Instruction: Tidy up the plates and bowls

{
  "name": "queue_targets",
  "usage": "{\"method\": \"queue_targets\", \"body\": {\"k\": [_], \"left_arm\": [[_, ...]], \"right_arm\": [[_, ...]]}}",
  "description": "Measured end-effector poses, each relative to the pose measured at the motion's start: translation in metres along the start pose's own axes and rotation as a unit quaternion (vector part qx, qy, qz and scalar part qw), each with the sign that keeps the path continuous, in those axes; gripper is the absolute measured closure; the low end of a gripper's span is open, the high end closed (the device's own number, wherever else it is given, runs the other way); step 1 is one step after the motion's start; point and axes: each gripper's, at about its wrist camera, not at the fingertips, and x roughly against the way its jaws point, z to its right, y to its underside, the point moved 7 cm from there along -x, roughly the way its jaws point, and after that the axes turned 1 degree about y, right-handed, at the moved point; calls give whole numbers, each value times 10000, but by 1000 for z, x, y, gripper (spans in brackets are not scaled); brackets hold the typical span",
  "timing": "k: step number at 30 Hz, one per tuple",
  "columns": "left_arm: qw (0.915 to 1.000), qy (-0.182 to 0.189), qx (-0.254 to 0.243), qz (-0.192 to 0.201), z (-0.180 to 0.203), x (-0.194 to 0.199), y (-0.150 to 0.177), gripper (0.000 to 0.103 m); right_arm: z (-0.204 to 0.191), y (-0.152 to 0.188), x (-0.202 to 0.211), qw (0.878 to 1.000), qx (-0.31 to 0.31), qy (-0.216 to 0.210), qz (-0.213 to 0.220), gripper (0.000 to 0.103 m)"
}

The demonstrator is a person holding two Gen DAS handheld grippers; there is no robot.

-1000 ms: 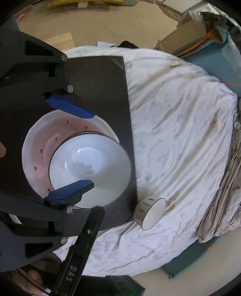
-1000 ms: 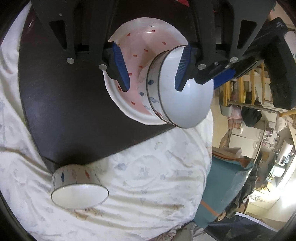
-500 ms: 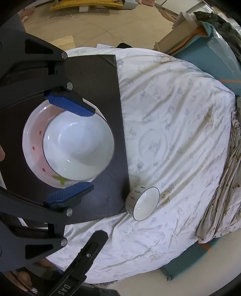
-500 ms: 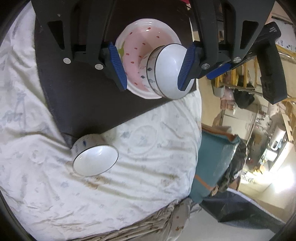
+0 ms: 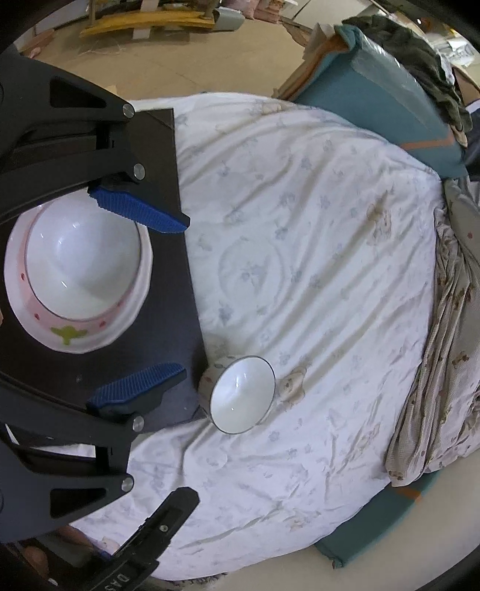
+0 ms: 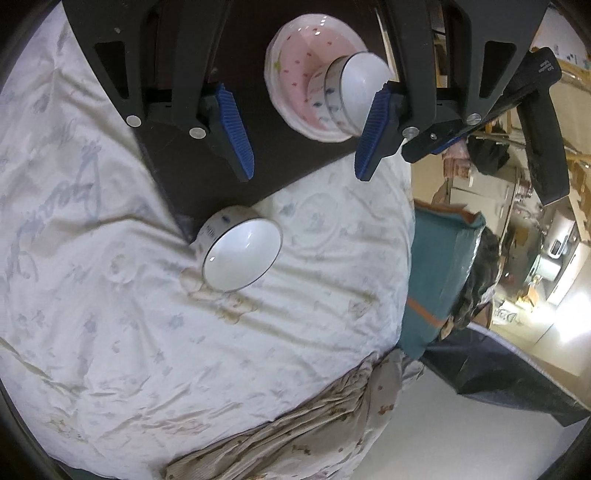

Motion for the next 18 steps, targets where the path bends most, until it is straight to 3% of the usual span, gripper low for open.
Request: {"method": "queue_targets", "body": {"k": [9,15,18], "left_arm": [[9992,29,242,-317,10,-47,-18,33],[9973,-26,491,-544,15,-85,-30,33],[9965,-10,507,-667,21,-105,-34,33]], "right_arm": [[46,-44,-14,9977,-153,611,241,43],[86,-56,-40,9955,-479,821,21,43],[99,-56,-53,9946,-770,679,-142,43]]}}
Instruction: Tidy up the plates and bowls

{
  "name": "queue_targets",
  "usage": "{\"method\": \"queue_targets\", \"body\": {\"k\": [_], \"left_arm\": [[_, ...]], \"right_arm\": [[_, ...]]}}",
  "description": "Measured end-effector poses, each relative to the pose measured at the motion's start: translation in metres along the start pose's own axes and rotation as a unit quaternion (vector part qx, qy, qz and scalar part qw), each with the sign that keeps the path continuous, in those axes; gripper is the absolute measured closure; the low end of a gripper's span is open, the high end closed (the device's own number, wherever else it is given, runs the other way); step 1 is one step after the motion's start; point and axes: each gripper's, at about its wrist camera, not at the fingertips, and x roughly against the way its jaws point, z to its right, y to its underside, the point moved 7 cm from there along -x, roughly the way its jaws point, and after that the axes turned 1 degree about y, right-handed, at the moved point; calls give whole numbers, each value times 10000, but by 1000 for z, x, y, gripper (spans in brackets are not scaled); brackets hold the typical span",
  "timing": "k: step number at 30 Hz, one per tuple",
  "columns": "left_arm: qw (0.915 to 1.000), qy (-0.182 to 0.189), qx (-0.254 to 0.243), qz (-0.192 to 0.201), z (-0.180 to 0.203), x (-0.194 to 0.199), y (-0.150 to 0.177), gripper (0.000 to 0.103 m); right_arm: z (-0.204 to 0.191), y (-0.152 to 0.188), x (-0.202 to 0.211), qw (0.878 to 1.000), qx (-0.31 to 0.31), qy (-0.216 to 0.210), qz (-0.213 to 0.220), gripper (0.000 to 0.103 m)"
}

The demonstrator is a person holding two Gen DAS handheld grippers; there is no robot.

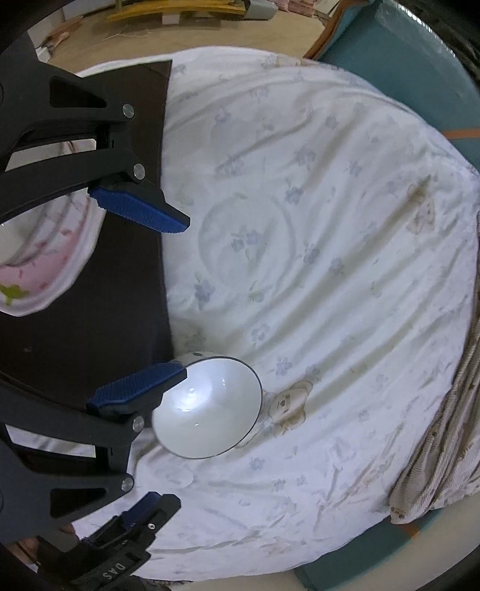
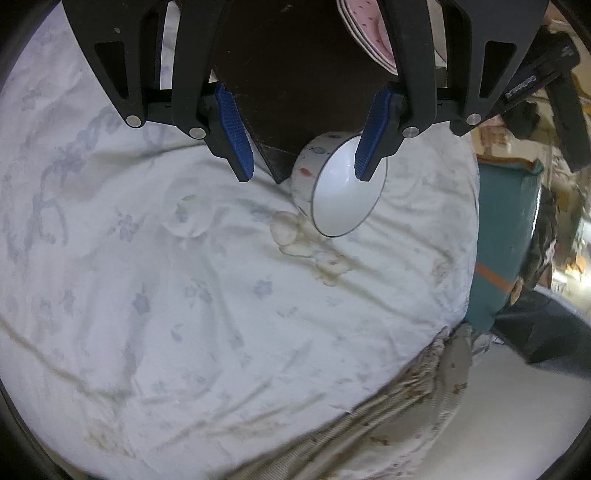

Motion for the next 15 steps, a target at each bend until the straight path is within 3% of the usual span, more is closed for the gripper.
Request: {"method": "queue_targets", "body": {"k": [4,12,15], "left_arm": [[9995,186,73,-262,14,-24,-3,33],[9970,416,203,-626,37,-60,-3,34],[9967,402,136,-693,45,-68,-1,35]], "right_arm": [[7,-2,-19,9996,-194,19,-209,43],[-9,-2,-41,9991,62,62,-419,43],[-8,0,-47,9985,200,296,-405,43]]}}
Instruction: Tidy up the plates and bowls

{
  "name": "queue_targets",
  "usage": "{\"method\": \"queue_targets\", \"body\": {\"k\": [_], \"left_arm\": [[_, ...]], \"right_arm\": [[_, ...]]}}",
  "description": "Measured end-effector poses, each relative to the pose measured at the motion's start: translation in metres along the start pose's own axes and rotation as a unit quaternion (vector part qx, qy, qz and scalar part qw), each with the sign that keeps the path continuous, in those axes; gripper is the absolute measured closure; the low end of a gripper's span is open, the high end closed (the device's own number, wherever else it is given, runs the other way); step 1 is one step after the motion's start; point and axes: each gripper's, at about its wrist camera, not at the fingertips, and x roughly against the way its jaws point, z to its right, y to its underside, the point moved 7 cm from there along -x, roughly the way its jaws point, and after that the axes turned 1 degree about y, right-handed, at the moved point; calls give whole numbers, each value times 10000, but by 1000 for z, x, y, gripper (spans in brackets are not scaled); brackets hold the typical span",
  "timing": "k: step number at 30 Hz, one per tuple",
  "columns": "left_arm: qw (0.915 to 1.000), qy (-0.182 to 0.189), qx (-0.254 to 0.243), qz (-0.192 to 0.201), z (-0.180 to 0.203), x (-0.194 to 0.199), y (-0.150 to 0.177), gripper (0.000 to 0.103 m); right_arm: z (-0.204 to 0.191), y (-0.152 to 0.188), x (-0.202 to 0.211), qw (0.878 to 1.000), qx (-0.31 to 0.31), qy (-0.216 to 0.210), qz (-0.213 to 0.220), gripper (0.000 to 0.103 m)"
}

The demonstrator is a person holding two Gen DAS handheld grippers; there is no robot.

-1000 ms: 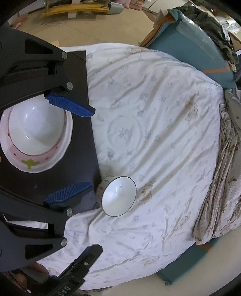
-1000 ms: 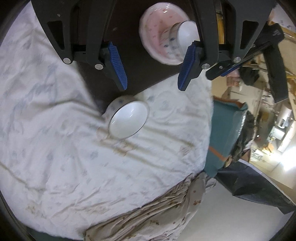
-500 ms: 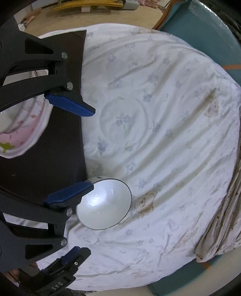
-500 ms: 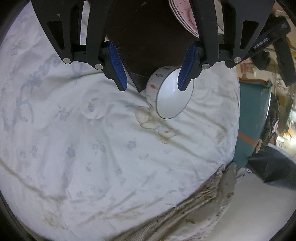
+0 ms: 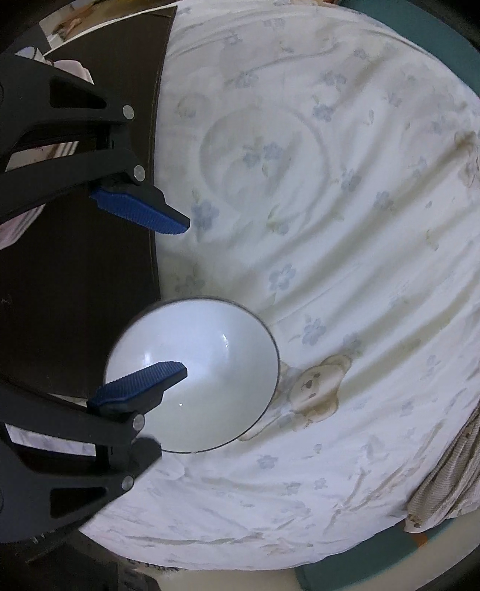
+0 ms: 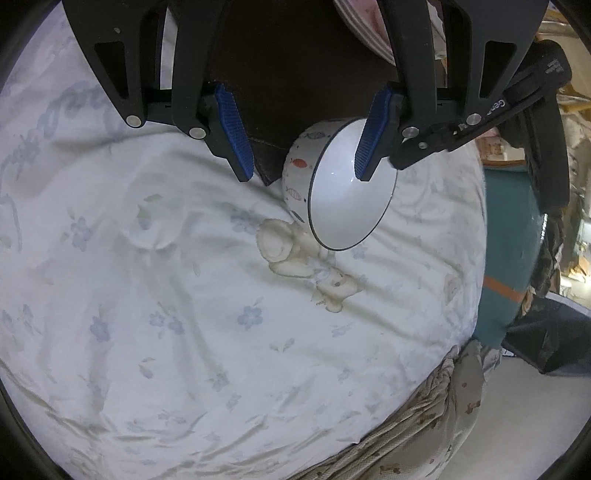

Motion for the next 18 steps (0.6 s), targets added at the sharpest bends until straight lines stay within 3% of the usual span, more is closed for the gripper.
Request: {"method": "queue_targets", "body": {"k": [5,7,8,12,18], "left_arm": [[9997,-204,-71,-96,3,-12,2,36],[9996,-238,-137,-120,6,-15,3,54],[9994,-255,-166,-167,8,-18,4,57],[9982,-309,-361,-375,19,-26,13,83],[9960,-615,-567,-310,29,-23,19,90]], "right_arm": [[8,10,-18,9992,-39,135,-377,44],[10,12,-19,9989,-66,151,-432,45],[10,13,-19,9989,-59,148,-440,47],[6,14,-17,9987,72,85,-502,63],[1,18,-21,9981,234,132,-558,81]]}}
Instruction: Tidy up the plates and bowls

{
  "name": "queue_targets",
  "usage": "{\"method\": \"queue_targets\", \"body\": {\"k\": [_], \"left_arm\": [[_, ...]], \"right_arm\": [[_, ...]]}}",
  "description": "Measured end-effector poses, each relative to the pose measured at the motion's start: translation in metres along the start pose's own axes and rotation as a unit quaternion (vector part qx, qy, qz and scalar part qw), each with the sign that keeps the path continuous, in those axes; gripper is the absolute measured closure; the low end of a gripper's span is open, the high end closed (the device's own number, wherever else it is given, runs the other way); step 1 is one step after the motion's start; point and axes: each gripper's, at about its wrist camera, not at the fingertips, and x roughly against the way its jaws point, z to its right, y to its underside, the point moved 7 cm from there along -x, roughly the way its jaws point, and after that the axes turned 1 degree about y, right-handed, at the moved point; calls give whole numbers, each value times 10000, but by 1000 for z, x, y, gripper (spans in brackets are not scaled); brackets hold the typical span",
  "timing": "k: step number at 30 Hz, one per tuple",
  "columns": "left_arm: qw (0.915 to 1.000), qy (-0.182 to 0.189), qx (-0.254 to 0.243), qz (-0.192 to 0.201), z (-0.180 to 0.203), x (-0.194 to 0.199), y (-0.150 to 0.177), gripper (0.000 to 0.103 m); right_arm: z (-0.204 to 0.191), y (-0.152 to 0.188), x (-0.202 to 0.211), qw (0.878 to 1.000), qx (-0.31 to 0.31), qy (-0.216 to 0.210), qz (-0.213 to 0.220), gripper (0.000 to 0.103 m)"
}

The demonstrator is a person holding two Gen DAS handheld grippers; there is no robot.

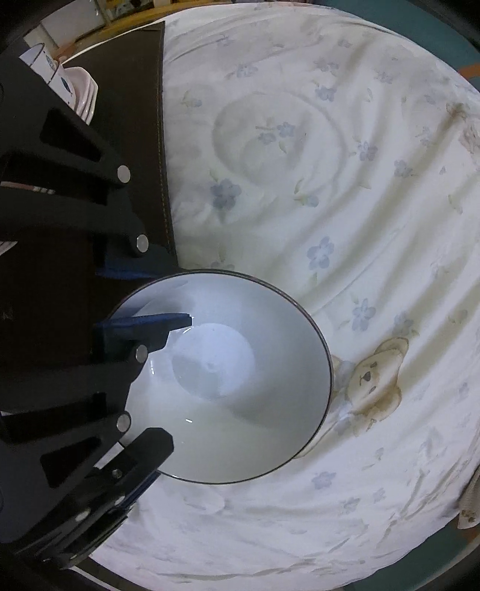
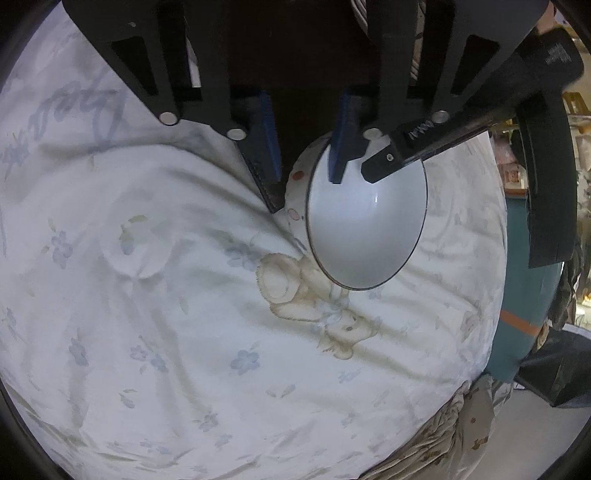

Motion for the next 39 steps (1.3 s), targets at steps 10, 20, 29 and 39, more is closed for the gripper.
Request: {"method": "queue_targets", "body": {"k": [10,20,29,39], "left_arm": [[9993,-49,-344,-147,17,22,43,89],[9961,-31,-801,-380,20,28,92,89],[9990,-196,-406,73,-1,43,54,86],[9987,-260,-432,-98,18,24,47,89]], "right_arm": [[5,14,0,9995,159,194,-190,92],[26,50,11,9973,344,351,-553,95],[22,52,14,9977,333,219,-546,92],[20,44,6,9981,250,230,-510,89]]}}
